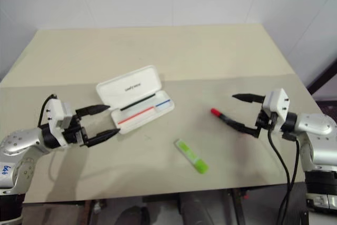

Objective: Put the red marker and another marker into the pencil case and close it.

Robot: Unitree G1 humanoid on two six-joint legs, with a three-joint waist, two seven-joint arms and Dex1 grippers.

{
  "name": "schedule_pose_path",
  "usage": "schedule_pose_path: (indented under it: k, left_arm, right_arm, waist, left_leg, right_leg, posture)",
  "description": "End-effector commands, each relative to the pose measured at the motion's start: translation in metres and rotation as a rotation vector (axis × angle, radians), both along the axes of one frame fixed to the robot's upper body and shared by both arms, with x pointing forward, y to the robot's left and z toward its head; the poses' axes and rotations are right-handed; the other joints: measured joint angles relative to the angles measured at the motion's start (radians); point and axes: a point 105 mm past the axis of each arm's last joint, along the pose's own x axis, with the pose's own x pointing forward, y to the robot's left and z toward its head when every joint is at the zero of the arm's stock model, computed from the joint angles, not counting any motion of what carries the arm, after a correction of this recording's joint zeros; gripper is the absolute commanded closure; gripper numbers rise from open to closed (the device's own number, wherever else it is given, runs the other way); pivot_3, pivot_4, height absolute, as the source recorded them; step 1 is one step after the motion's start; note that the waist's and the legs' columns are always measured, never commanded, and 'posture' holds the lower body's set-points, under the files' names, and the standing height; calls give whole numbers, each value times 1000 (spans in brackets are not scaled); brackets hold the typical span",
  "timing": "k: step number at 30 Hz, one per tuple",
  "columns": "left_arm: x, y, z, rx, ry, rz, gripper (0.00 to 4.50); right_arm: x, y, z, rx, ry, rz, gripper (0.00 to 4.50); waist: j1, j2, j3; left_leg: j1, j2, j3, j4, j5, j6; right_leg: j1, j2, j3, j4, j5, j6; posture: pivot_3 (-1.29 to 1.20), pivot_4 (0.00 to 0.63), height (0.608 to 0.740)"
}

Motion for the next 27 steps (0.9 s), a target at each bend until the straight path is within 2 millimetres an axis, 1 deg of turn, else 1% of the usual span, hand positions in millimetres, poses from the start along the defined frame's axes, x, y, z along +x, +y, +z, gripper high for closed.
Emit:
schedule_pose_path:
  k: [1, 3, 8, 10, 12, 14, 15, 17, 20, 22, 27]
  left_arm:
    - [6, -2, 6, 5, -63, -7, 24]
    - [10, -6, 5, 5, -83, -17, 24]
    - [14, -17, 3, -7, -106, -47, 24]
    - [15, -18, 2, -9, -106, -53, 24]
    - [15, -17, 0, -12, -96, -51, 24]
    - [10, -18, 0, -30, -91, -75, 24]
    - [8, -17, 1, -44, -91, -87, 399]
    - [7, -14, -2, -23, -76, -84, 968]
    - [8, -18, -5, 15, -66, -83, 1938]
    - [8, -22, -6, 32, -58, -94, 1938]
    - [11, -21, -11, 69, -20, -89, 1938]
  right_arm:
    - [-2, -8, 17, -8, -50, -7, 0]
    - [-4, -8, 15, -9, -38, -3, 0]
    - [-12, -3, 13, -10, 4, 17, 0]
    - [-13, 0, 13, -8, 17, 27, 0]
    - [-13, 4, 14, -14, 22, 45, 0]
    - [-11, 7, 14, -14, 21, 55, 0]
    - [-11, 9, 14, -12, 21, 58, 0]
    - [-11, 14, 14, -9, 21, 68, 0]
    - [-16, 20, 10, -1, 27, 94, 0]
    - [-20, 25, 8, 6, 33, 113, 0]
    - [-33, 47, 4, 15, 44, 178, 0]
  waist:
    - [0, 0, 0]
    - [0, 0, 0]
    - [-1, -2, 1]
    - [-3, -2, 1]
    - [-4, -2, 1]
    - [-5, -2, 1]
    - [-4, -3, 1]
    - [-4, -3, 1]
    - [-3, -3, 2]
    - [-2, -3, 2]
    - [0, -3, 2]
  left_leg:
    - [1, -1, 0, 0, 0, 0]
    - [4, -2, 1, 0, 0, 0]
    - [6, -5, 2, -1, 0, 0]
    - [7, -8, 2, -2, 0, 0]
    - [7, -9, 1, -2, 0, 0]
    - [7, -10, 1, -2, 0, 0]
    - [7, -11, 1, -2, 0, 0]
    - [7, -12, 1, -2, 0, 0]
    - [7, -12, 0, -2, -2, 0]
    - [7, -12, 0, -2, -2, 0]
    - [6, -12, -1, -2, -4, -1]
  right_leg:
    - [0, 0, 0, 0, 0, 0]
    - [3, -1, 1, 0, 0, 0]
    - [5, -6, 3, 1, -2, 4]
    - [5, -9, 3, 3, -1, 11]
    - [5, -10, 4, 2, -1, 13]
    - [5, -11, 5, 2, -1, 15]
    - [5, -12, 5, 2, -1, 16]
    - [5, -12, 6, 1, -2, 17]
    - [5, -13, 7, 1, -2, 18]
    - [5, -13, 7, 1, -3, 19]
    - [5, -13, 7, 1, -3, 19]
  posture:
    - [0, 150, 740]
    - [0, 150, 740]
    - [0, 150, 740]
    - [0, 150, 740]
    - [0, 150, 740]
    - [0, 150, 740]
    - [0, 150, 740]
    - [0, 150, 740]
    - [0, 150, 740]
    - [0, 150, 740]
    - [0, 150, 740]
